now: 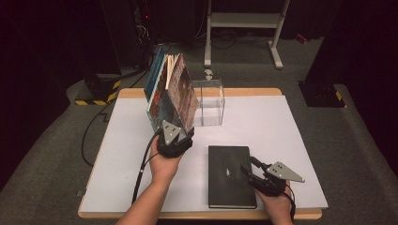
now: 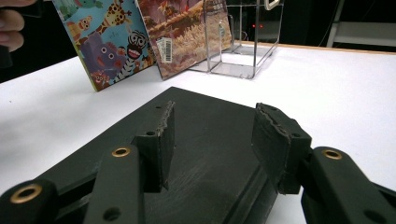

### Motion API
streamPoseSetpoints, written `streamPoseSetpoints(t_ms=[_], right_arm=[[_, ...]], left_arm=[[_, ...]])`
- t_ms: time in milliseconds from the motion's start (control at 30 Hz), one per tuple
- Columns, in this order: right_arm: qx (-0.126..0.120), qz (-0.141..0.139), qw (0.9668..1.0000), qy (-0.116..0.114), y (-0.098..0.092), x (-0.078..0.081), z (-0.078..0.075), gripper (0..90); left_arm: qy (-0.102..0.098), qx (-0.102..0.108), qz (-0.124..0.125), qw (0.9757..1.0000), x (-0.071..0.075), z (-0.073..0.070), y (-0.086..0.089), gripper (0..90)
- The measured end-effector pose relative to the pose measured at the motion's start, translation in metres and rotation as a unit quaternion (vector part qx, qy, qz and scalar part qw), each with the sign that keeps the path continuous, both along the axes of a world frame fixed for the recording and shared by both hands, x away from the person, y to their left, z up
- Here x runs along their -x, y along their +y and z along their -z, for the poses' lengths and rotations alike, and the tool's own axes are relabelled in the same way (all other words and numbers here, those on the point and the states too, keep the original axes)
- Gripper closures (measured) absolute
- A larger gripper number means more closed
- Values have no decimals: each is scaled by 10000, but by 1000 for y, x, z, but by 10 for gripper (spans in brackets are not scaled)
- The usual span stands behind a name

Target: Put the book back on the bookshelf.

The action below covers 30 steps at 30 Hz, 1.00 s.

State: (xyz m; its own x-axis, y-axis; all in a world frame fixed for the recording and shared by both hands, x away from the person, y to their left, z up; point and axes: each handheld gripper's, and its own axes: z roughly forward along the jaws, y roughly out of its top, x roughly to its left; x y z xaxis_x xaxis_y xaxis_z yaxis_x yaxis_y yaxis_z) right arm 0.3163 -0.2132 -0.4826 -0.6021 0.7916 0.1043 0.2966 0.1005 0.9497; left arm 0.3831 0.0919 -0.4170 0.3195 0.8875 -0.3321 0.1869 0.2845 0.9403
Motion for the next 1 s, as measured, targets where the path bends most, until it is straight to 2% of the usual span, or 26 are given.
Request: streamPoseSetpoints(t_ms=[67, 167, 267, 467, 567, 667, 933, 1000], right_arm=[[-6, 7, 10000, 16, 0, 0, 0, 487], [-2, 8, 10000, 18, 0, 0, 0, 487], [-2, 11, 10000, 26, 0, 0, 1, 487], [19, 1, 10000, 23, 1, 0, 1, 487], [18, 12, 10000, 31, 0, 0, 1, 487], [30, 17, 10000, 31, 0, 0, 1, 487], [118, 22, 9999, 25, 1, 0, 2, 486], [143, 16, 9999, 31, 1, 0, 3, 485]], left_arm=[[87, 22, 277, 9996, 3, 2, 2, 470], [123, -164, 589, 9981, 8, 5, 5, 452], [204, 59, 865, 9960, 12, 4, 10, 444], [288, 125, 997, 9945, 18, 9, 15, 430], [387, 194, 1064, 9934, 20, 17, 15, 406], [466, 166, 1120, 9925, 25, 29, 14, 388], [710, 122, 1489, 9862, 38, 51, 5, 283], [739, 131, 1527, 9854, 41, 55, 3, 270]])
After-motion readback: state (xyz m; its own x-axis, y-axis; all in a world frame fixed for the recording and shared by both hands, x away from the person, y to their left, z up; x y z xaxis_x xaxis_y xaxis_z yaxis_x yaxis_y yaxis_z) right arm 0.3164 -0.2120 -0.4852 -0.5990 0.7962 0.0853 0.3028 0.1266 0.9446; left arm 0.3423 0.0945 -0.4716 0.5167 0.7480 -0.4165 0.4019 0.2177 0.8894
